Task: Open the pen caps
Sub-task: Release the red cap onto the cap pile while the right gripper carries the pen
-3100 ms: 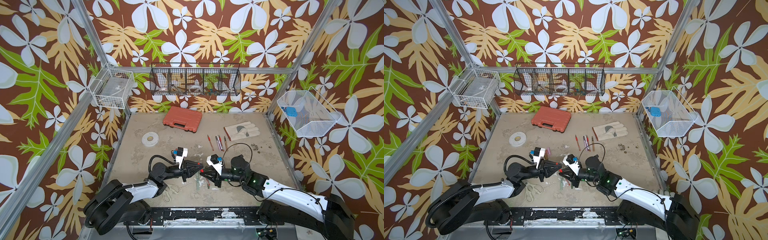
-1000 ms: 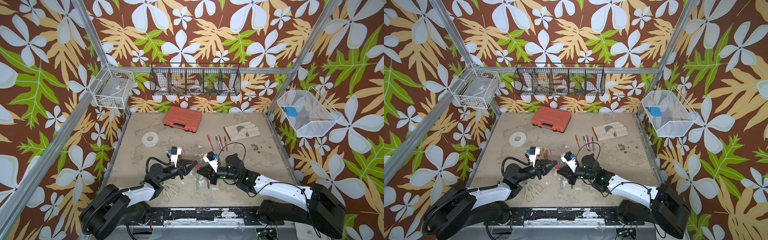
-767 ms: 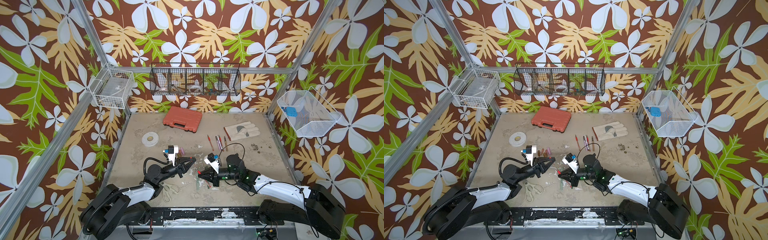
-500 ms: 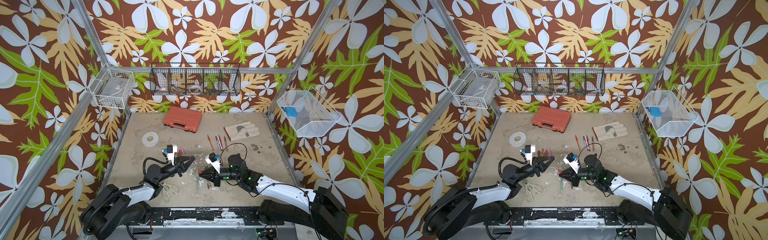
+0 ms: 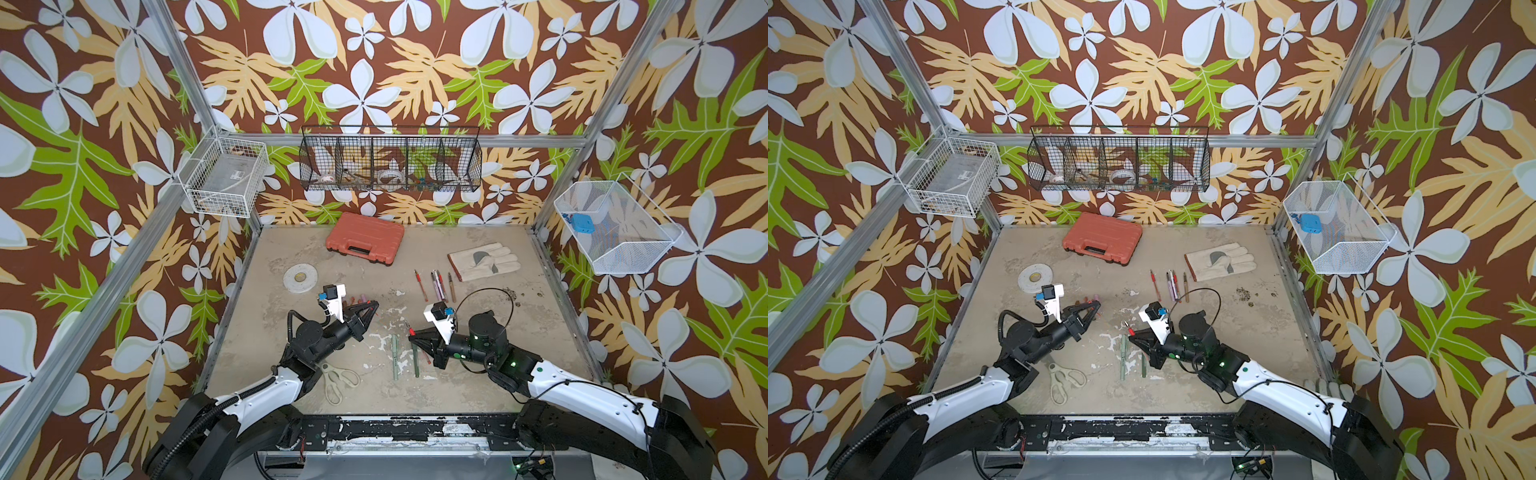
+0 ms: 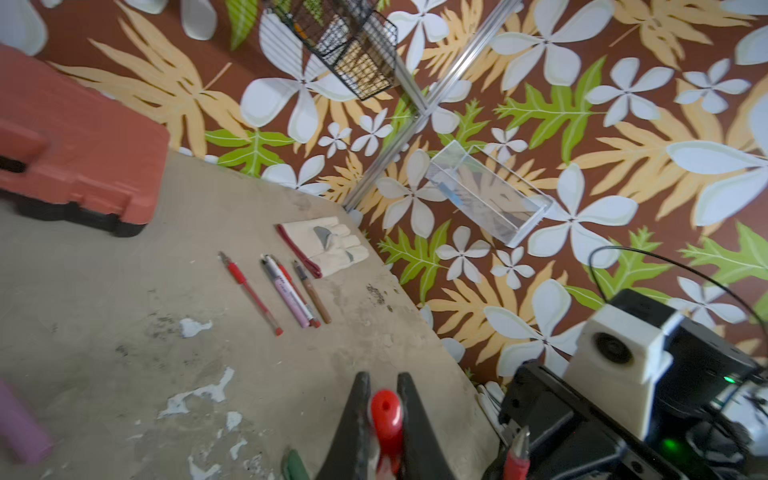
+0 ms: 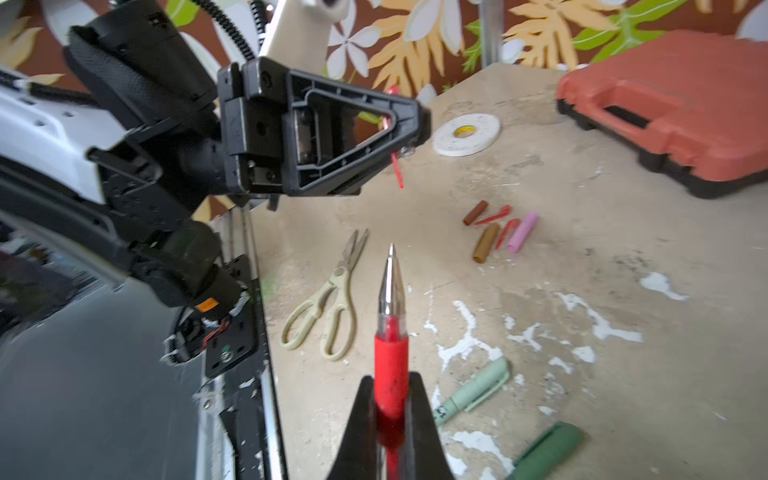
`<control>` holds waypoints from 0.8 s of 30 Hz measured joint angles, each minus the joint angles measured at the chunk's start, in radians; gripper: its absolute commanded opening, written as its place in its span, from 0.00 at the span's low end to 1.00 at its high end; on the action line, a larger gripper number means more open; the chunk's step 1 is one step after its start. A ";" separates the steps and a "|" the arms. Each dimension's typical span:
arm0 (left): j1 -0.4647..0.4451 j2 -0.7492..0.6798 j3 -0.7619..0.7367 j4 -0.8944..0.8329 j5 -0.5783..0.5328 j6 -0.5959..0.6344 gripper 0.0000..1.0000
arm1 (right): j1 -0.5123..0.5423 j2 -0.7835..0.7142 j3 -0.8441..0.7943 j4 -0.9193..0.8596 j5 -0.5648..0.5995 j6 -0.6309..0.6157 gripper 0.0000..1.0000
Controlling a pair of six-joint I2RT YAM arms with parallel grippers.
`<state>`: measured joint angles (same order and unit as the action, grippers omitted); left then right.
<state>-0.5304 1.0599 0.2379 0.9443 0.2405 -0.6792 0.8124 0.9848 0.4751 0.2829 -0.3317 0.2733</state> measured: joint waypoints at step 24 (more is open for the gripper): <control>0.000 0.493 0.352 -0.461 -0.190 0.132 0.00 | 0.000 0.023 0.036 -0.158 0.503 0.080 0.00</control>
<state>-0.5304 1.5532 0.5896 0.4835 0.0505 -0.5468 0.8120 1.0073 0.5110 0.1246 0.1711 0.3534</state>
